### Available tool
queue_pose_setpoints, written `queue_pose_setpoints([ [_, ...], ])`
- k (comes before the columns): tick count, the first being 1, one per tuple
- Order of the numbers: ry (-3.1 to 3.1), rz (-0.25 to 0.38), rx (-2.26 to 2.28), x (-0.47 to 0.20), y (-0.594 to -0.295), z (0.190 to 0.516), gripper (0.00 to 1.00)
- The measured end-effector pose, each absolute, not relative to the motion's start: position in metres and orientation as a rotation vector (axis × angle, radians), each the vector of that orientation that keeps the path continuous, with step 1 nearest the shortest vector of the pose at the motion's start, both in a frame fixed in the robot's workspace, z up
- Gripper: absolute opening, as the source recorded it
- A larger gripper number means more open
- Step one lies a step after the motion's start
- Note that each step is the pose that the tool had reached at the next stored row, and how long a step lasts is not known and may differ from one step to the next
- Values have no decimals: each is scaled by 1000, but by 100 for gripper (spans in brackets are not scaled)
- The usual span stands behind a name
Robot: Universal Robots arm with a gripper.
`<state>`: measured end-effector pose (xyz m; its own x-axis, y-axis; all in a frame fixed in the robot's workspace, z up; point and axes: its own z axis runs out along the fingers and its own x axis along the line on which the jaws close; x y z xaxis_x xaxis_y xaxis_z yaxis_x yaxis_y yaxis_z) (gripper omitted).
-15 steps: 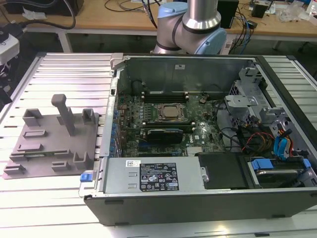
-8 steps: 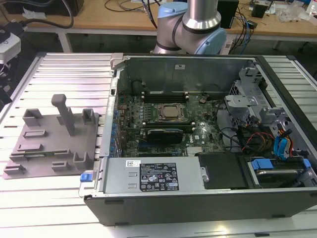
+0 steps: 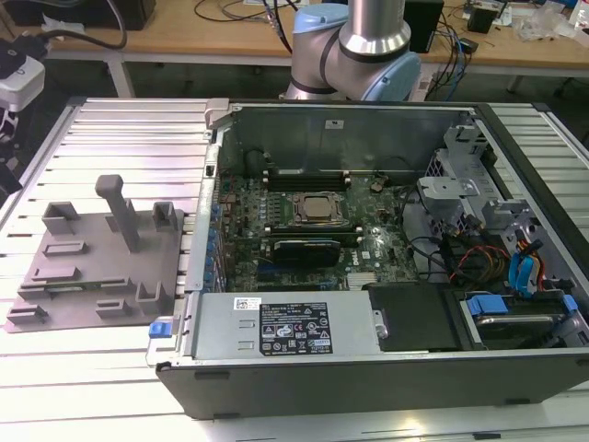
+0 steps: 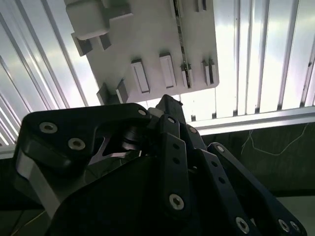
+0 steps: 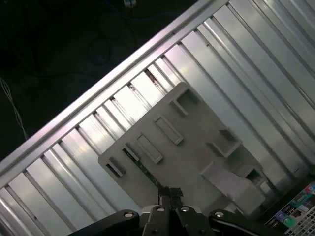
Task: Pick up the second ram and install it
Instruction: 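Pick up the second ram and move it above second insertion slot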
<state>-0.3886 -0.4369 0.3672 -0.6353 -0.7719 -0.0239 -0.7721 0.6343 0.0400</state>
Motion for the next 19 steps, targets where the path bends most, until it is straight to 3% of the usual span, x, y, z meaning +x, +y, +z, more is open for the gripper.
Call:
queue_pose_setpoints([
  [19,2638,73,-1707,-389,-437,367,8],
])
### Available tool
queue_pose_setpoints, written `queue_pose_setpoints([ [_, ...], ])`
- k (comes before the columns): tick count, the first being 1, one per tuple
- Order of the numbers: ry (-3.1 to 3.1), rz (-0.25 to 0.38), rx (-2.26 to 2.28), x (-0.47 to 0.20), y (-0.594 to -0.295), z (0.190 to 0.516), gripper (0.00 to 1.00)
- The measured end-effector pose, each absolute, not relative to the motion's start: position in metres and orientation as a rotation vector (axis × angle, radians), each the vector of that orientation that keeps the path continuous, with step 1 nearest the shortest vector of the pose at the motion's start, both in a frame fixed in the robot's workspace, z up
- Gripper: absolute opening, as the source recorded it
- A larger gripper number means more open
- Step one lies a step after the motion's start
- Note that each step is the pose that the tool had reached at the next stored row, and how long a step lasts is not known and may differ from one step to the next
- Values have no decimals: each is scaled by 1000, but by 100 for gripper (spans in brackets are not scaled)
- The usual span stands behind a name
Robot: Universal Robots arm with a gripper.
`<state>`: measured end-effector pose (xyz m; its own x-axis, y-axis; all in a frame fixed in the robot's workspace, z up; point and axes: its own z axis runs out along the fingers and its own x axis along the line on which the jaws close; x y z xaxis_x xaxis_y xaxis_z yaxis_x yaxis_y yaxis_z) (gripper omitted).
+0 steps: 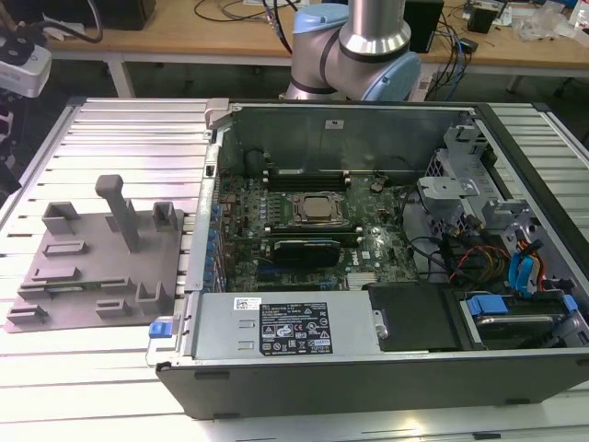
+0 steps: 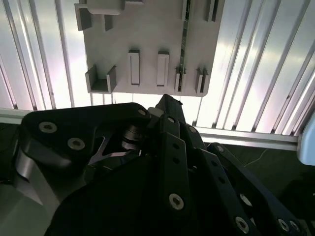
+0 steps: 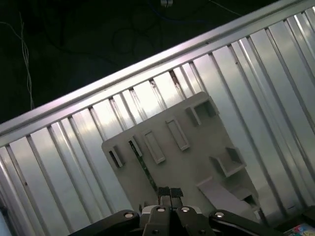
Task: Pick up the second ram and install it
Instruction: 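Pick up the second ram and move it above second insertion slot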
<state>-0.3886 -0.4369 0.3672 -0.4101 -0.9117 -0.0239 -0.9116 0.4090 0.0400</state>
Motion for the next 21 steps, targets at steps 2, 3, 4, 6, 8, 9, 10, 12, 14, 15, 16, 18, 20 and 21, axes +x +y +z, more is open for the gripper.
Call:
queue_pose_setpoints([
  [2,-2617,-73,1733,-389,-437,367,8],
  [3,-2610,-73,1743,-389,-437,367,8],
  [4,-2593,-73,1768,-389,-437,367,8],
  [6,-2570,-73,1800,-389,-437,367,8],
  [8,-2549,-73,1829,-389,-437,367,8],
  [9,-2535,-73,1847,-389,-437,367,8],
  [10,-2525,-73,1860,-389,-437,367,8],
  [12,-2504,-73,1887,-389,-437,367,8],
  [14,-2486,-73,1911,-389,-437,367,8],
  [15,-2473,-73,1927,-389,-437,367,8],
  [16,-2466,-72,1936,-389,-437,367,8],
  [18,-2440,-72,1967,-389,-437,367,8],
  [20,-2412,-72,2000,-389,-437,367,8],
  [21,-2401,-72,2013,-389,-437,367,8],
])
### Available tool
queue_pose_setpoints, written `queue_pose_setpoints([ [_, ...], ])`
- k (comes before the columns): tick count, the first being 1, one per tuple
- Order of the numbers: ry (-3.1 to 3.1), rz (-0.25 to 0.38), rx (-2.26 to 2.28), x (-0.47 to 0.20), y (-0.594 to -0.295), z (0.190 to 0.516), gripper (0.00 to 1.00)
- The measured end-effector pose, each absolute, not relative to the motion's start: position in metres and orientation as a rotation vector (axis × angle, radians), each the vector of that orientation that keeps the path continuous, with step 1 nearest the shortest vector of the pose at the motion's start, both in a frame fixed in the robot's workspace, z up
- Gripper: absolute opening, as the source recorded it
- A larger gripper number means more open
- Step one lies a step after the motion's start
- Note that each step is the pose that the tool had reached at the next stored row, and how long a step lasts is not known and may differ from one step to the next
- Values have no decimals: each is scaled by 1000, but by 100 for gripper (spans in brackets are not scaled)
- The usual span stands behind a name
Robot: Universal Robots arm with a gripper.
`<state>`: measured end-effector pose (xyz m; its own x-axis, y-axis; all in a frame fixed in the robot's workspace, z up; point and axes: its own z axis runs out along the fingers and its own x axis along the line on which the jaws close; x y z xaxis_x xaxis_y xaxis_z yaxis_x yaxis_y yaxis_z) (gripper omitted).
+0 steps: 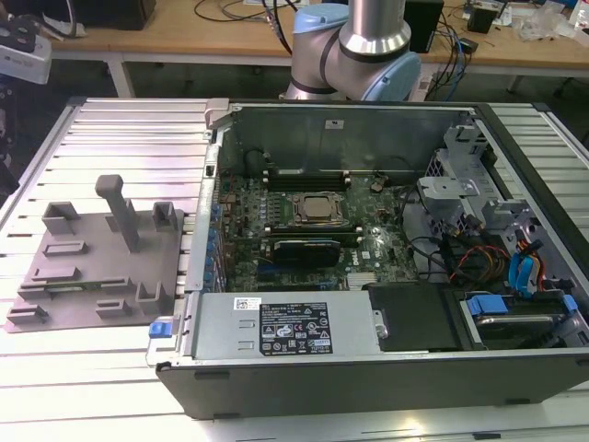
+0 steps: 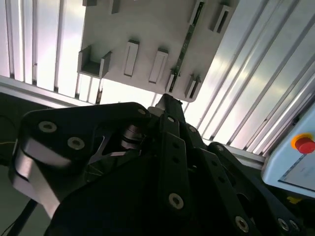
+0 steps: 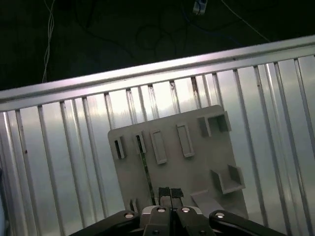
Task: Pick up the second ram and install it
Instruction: 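Pick up the second ram and move it above second insertion slot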
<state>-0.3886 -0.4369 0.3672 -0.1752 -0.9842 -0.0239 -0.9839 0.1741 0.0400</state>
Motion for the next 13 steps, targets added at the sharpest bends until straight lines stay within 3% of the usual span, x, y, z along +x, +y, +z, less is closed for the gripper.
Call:
queue_pose_setpoints([
  [13,-2246,-71,2180,-389,-437,367,8],
])
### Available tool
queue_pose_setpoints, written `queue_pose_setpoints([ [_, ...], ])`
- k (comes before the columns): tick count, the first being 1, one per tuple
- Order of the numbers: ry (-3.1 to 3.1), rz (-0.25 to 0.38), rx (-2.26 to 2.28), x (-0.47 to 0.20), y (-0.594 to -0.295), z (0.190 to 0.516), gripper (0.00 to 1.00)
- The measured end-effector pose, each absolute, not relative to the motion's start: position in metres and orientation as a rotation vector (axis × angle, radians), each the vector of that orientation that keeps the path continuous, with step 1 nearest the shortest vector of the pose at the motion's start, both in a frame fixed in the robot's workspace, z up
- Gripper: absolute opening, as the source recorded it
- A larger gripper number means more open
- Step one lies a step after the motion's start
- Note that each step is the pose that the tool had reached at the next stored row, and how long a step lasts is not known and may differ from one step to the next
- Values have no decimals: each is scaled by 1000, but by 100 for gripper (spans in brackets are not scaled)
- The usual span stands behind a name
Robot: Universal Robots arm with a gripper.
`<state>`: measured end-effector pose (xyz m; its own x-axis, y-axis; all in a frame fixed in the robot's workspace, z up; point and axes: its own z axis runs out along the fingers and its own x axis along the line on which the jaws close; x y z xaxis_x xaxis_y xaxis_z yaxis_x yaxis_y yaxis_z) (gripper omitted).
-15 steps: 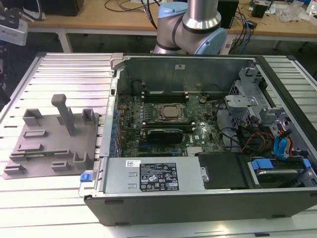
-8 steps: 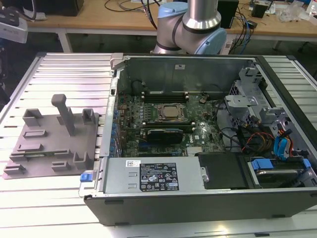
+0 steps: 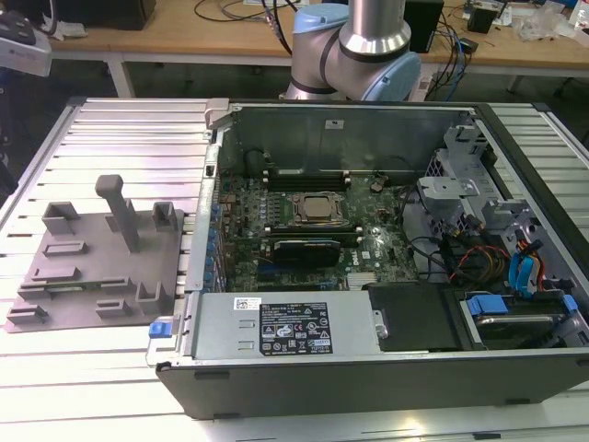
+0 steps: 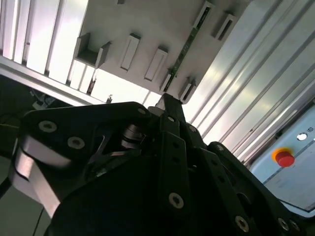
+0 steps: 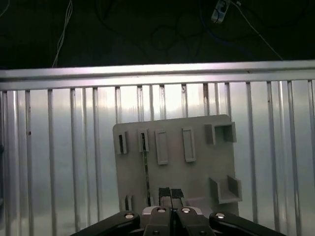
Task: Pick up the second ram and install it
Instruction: 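Pick up the second ram and move it above second insertion slot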
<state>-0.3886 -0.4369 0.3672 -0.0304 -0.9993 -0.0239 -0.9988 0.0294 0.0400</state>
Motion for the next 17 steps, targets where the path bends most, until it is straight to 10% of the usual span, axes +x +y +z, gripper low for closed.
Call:
queue_pose_setpoints([
  [17,-2215,-71,2211,-389,-437,366,8],
])
